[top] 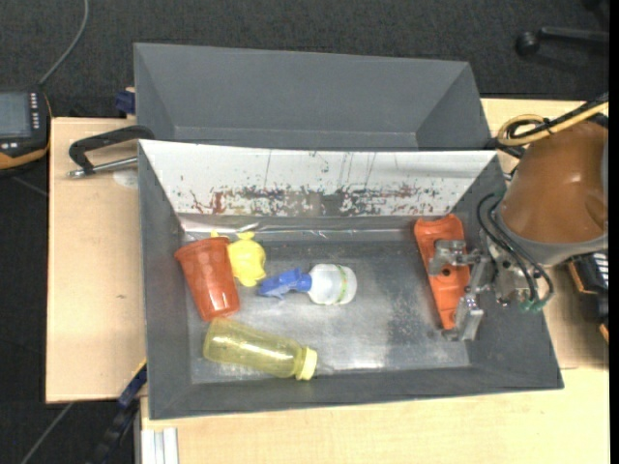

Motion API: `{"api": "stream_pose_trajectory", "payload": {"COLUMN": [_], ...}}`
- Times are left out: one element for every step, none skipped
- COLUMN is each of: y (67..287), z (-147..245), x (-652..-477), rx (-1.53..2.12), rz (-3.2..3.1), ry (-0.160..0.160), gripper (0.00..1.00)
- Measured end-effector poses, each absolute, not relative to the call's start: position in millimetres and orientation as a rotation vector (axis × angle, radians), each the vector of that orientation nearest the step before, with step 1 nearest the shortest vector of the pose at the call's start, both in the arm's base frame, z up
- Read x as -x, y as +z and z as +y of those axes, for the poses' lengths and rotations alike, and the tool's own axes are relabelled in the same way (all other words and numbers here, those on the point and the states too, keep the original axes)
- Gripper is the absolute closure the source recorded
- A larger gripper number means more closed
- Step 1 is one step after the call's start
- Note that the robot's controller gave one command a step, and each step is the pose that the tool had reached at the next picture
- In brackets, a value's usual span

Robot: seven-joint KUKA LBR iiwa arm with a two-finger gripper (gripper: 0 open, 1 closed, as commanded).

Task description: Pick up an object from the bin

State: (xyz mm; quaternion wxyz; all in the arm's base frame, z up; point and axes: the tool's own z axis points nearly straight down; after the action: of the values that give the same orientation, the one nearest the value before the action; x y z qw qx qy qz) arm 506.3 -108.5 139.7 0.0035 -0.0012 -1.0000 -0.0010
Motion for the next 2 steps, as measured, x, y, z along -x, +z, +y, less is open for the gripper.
{"api": "stream_pose_trajectory", "payload": {"y": [144.0,100.3], "z": [-108.1,-62.6], "x": [-507.5,-555.1], "rx": [0.001,-0.068], "rz": [-3.142,-3.151], "ry": [-0.001,0.003], "gripper": [0.00,0.00]}}
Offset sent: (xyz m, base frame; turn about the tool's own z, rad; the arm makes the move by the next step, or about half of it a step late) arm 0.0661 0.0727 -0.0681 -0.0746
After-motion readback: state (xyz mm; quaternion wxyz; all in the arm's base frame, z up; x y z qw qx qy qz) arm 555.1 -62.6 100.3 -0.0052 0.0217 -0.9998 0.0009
